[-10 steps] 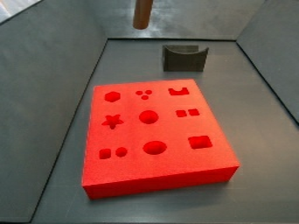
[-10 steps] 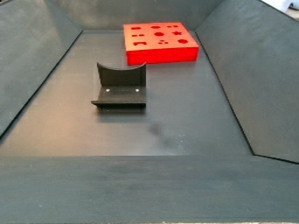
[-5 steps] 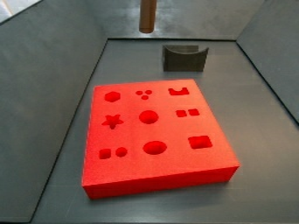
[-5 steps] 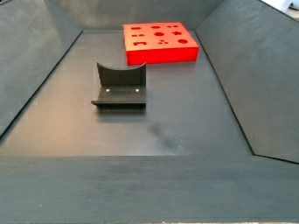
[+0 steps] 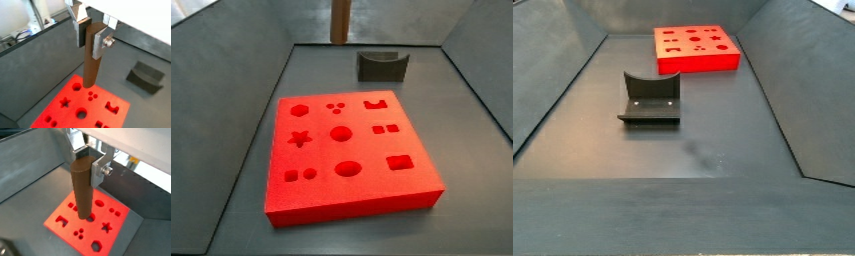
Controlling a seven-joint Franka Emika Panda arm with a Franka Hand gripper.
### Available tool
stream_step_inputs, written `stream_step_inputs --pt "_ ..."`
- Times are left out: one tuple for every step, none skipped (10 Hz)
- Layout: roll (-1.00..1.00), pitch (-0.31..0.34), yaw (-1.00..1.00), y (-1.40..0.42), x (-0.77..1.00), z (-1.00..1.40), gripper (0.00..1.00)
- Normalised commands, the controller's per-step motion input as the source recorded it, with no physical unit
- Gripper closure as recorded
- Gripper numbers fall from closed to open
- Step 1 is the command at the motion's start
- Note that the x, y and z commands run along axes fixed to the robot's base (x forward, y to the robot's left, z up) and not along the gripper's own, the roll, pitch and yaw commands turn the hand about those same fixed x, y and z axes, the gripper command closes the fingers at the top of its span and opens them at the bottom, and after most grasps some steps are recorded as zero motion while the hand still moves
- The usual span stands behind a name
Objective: Pick up the oval object. Move up. Place the oval object on the fixture. Regrasp the oval object. Move to above the board. Insert the oval object.
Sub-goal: Insert the oval object.
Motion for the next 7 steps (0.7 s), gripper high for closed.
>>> stream_step_inputs --pt "0.08 0.000 -0.79 -0.36 0.00 0.00 1.00" --pt "0.08 0.000 -0.79 -0.35 0.00 0.00 1.00" --pt "0.08 0.000 -0.78 -0.36 0.00 0.00 1.00" --pt "0.10 0.000 -0.72 -0.43 0.00 0.00 1.00" --pt "0.10 0.000 -0.63 -0.50 0.05 0.00 1.00" --pt "0.10 0.000 -0.53 -0.57 0.10 0.00 1.00" --pt "0.08 0.000 -0.45 -0.63 0.18 0.00 1.00"
